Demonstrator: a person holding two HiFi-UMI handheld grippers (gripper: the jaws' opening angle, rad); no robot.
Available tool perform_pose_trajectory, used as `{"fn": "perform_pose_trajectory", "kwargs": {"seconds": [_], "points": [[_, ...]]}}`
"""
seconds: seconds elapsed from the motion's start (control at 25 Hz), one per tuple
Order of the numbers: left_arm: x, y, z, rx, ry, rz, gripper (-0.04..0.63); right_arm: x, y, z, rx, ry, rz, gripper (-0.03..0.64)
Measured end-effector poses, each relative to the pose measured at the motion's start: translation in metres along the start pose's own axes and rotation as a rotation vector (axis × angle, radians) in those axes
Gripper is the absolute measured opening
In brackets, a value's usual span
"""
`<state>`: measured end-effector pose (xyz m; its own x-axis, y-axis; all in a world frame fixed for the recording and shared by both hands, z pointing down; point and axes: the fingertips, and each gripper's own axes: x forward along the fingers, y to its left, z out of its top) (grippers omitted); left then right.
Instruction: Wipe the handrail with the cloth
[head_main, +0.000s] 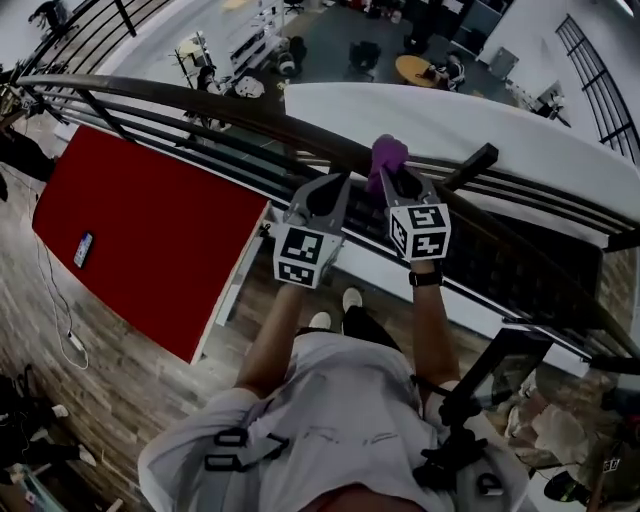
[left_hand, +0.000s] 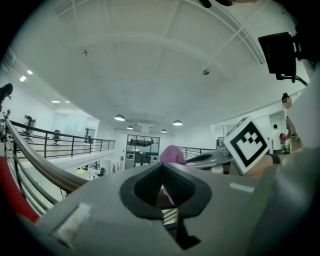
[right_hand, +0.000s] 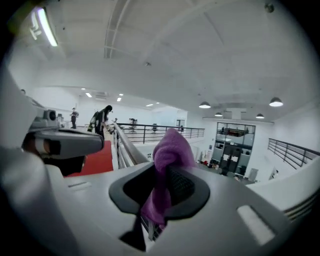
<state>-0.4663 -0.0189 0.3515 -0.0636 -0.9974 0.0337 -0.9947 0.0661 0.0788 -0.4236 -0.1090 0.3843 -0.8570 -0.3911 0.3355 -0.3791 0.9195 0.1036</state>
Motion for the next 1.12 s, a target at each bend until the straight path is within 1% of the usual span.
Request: {"fn": "perform_pose_trajectory", "kwargs": {"seconds": [0.08,0.16,0.24,0.32,0.4,0.52,0.68,0.84,0.92,1.12], "points": [[-0.003,0.016,-0.002,-0.009,0.003,0.027,0.000,0.041,0.008,0.000,-0.051,0.028,0.065,0.066],[-0.005,0.027,-0.002,-0.019,0.003,0.046,0.000,0.078,0.010,-0.003,-0.117,0.095,0.085,0.065],[-0.005,0.031,-0.006,-0.027,0.009,0.059,0.000,0.106,0.009,-0.019,-0.208,0.222,0.084,0.064],[-0.002,0.030,-0.014,-0.036,0.016,0.068,0.000,0.124,0.009,-0.045,-0.289,0.359,0.097,0.063],[0.000,0.028,-0.020,-0.045,0.019,0.076,0.000,0.132,0.007,-0.063,-0.350,0.435,0.096,0.061],[0.005,0.029,-0.020,-0.058,0.022,0.089,0.000,0.138,0.006,-0.062,-0.387,0.449,0.088,0.060],[0.012,0.019,-0.017,-0.078,0.026,0.096,0.000,0.135,0.008,-0.059,-0.355,0.412,0.086,0.058],[0.015,0.012,-0.009,-0.067,0.010,0.132,0.000,0.137,0.016,-0.054,-0.316,0.391,0.143,0.055],[0.018,0.004,-0.008,-0.063,0.017,0.150,0.000,0.136,0.015,-0.051,-0.301,0.389,0.178,0.055],[0.021,-0.016,-0.004,-0.042,0.012,0.177,0.000,0.126,0.008,-0.058,-0.307,0.378,0.221,0.055]]}}
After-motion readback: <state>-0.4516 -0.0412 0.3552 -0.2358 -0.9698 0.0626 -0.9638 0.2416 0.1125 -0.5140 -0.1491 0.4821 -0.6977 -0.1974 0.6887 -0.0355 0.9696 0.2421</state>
